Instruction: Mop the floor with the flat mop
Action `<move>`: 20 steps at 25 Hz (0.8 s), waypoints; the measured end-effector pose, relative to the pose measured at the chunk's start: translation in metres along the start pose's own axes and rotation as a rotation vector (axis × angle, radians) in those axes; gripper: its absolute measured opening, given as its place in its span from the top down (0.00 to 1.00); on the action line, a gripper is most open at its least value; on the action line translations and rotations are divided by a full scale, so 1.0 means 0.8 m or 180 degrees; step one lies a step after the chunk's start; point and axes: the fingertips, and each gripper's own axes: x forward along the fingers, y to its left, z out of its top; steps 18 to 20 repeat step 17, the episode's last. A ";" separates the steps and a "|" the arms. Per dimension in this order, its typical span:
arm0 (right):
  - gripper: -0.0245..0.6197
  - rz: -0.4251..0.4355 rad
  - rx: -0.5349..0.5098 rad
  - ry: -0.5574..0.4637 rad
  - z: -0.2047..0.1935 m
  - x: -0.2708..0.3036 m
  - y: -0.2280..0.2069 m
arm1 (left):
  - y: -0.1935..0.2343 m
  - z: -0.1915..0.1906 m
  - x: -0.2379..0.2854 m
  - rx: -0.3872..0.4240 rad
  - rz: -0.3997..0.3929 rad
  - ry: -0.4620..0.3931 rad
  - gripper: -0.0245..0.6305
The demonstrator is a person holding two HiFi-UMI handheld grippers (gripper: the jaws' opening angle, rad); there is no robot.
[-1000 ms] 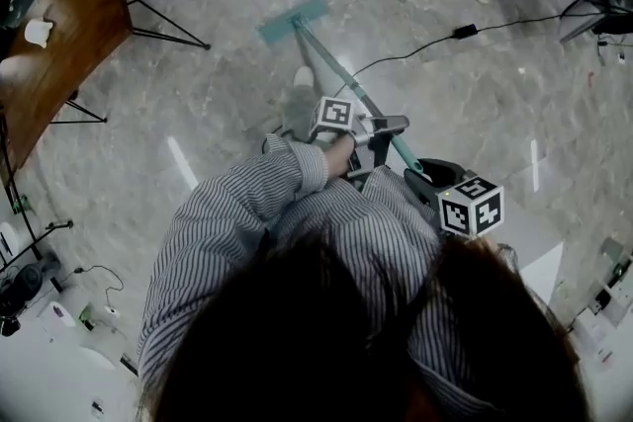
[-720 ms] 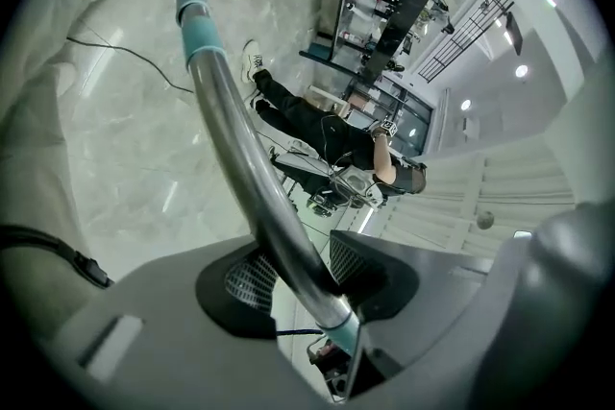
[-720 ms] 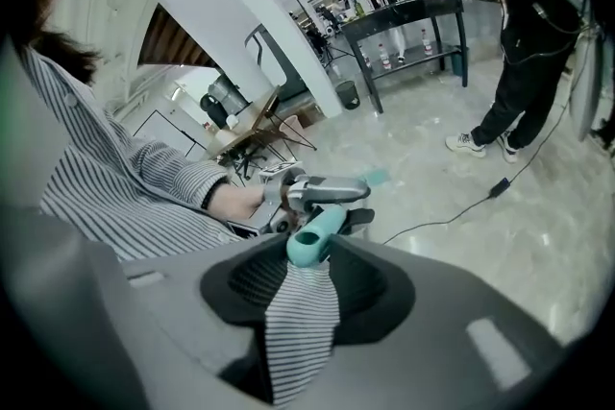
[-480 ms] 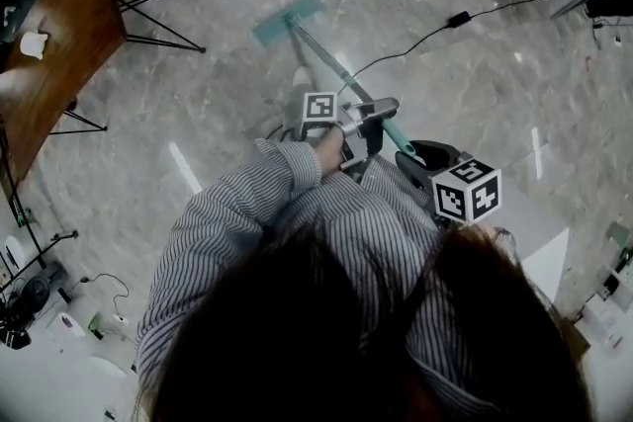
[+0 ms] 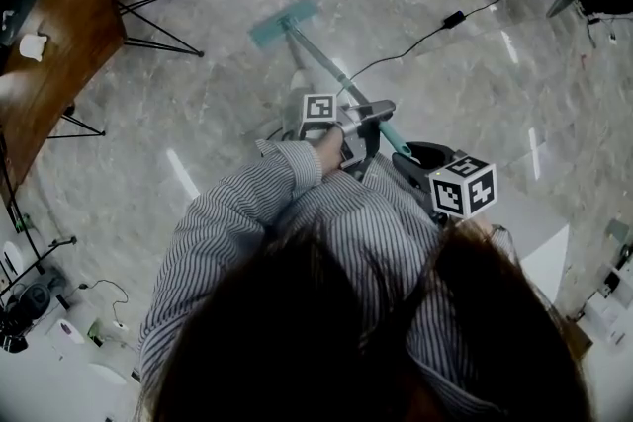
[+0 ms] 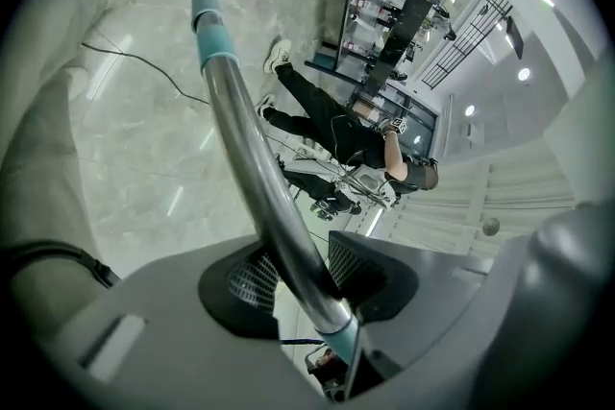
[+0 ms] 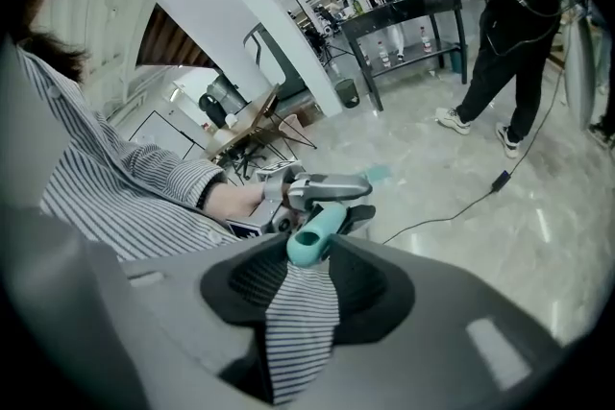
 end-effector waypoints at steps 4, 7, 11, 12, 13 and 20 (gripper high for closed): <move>0.75 -0.0009 -0.0006 -0.0025 0.002 -0.001 0.000 | -0.002 0.000 0.001 -0.0008 -0.0008 0.0005 0.75; 0.75 -0.0023 -0.0016 -0.0035 0.002 -0.002 -0.002 | -0.003 -0.001 0.004 -0.0014 -0.0044 0.0033 0.75; 0.75 -0.0036 0.0012 -0.0026 0.000 0.000 0.000 | 0.001 -0.001 0.000 -0.0011 0.0010 0.0046 0.75; 0.75 -0.0041 0.0023 -0.0023 -0.001 0.001 0.000 | 0.001 -0.001 0.000 -0.0017 0.0011 0.0056 0.75; 0.76 -0.0046 0.0033 -0.0022 -0.001 0.001 -0.001 | 0.001 -0.001 0.001 -0.0021 0.0012 0.0062 0.75; 0.76 -0.0045 0.0065 -0.0025 -0.003 0.001 -0.005 | 0.005 0.000 0.004 -0.0006 0.0033 0.0053 0.75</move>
